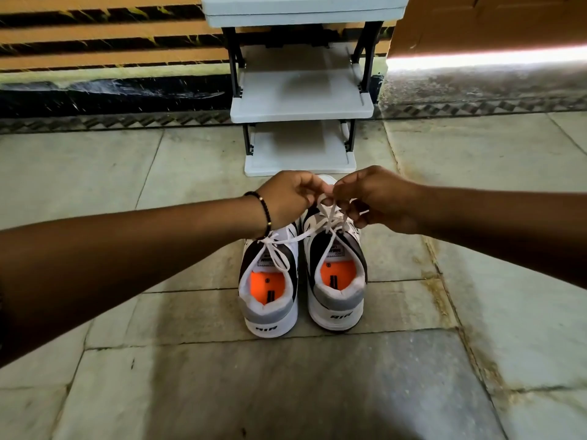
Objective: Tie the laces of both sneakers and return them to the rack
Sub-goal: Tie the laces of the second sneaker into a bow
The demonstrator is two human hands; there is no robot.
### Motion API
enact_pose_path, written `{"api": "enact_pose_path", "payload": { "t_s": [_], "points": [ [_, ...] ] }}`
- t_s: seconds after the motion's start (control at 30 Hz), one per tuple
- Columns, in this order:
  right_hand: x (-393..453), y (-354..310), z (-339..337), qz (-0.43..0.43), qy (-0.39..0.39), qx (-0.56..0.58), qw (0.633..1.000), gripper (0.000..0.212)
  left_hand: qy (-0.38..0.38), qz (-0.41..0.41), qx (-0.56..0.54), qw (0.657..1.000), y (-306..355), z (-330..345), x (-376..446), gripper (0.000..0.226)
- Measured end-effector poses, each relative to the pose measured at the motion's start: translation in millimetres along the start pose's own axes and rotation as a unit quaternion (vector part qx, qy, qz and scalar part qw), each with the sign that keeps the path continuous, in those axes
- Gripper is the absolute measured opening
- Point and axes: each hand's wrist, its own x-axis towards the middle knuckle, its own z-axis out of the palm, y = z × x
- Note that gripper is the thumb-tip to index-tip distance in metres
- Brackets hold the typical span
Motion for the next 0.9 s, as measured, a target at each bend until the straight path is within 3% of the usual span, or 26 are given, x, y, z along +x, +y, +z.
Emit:
{"api": "enact_pose_path", "payload": {
  "t_s": [0.13, 0.33, 0.5, 0.57, 0.67, 0.77, 0.9],
  "points": [
    [-3.7, 0.3, 3.0, 0.0, 0.036, 0.046, 0.998, 0.02, -0.008, 0.065, -0.027, 0.997, 4.4, -0.5, -3.4, 0.025],
    [-3.9, 4.7, 8.2, -0.016, 0.096, 0.083, 0.992, 0.019, -0.031, 0.018, -0.045, 0.998, 10.1, -6.3, -4.8, 0.023],
    [-6.3, 14.2, 18.2, -0.075, 0.189, -0.001, 0.979, 0.016, -0.07, -0.026, -0.022, 0.997, 9.1, -4.9, -10.9, 0.024],
    [-9.0, 13.8, 24.2, -0.116, 0.204, -0.05, 0.971, 0.012, -0.088, -0.042, -0.051, 0.994, 8.9, -4.3, -13.0, 0.015],
    [-12.7, 8.2, 29.3, -0.175, 0.198, -0.114, 0.958, 0.011, -0.14, -0.062, -0.069, 0.986, 8.1, -4.4, -13.0, 0.014],
    [-11.5, 6.2, 26.1, -0.155, 0.187, -0.074, 0.967, 0.014, -0.175, -0.068, -0.099, 0.977, 7.0, -5.6, -11.0, 0.019],
    [-9.9, 1.6, 17.9, -0.129, 0.145, -0.002, 0.981, 0.011, -0.194, -0.068, -0.108, 0.973, 8.2, -9.0, -8.5, 0.01]
  ]
}}
